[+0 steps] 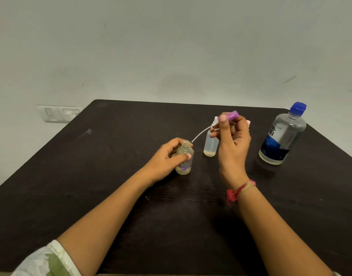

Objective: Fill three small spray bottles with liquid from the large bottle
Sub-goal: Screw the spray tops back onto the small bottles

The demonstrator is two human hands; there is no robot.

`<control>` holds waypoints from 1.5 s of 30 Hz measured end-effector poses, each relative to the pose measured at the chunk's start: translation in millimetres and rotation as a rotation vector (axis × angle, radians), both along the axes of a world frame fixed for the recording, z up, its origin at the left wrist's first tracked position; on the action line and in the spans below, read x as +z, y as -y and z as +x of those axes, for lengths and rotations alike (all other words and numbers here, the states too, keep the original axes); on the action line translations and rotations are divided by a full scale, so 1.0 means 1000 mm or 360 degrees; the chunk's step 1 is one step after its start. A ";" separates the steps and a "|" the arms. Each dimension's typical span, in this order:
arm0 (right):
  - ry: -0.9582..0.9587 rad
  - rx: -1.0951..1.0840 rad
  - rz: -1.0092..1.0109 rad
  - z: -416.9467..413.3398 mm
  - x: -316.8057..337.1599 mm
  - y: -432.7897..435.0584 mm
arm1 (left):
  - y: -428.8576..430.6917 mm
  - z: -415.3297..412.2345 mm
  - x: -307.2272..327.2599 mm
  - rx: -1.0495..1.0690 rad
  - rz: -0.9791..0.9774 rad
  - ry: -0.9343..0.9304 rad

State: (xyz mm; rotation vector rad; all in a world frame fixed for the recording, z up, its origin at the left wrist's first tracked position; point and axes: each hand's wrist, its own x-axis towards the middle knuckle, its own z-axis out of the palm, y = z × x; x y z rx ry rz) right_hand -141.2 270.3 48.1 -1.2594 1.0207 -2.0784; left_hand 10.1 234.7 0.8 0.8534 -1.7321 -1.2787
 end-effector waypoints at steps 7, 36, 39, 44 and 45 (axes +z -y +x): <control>-0.0201 0.0016 -0.0075 0.001 -0.002 0.000 | -0.004 -0.005 -0.003 0.0023 -0.0045 -0.0038; -0.1236 0.0048 0.0329 0.001 -0.026 0.007 | -0.003 -0.002 -0.003 0.0054 -0.0128 0.0045; -0.1228 0.0119 0.0384 0.002 -0.025 0.006 | -0.003 -0.002 -0.002 0.0063 -0.0143 0.0067; -0.1123 0.0360 0.0404 0.001 -0.018 0.004 | -0.006 -0.003 0.001 0.0045 -0.0098 0.0020; -0.1089 0.0415 0.0419 -0.001 -0.016 0.004 | -0.006 -0.003 0.001 0.0044 -0.0073 -0.0003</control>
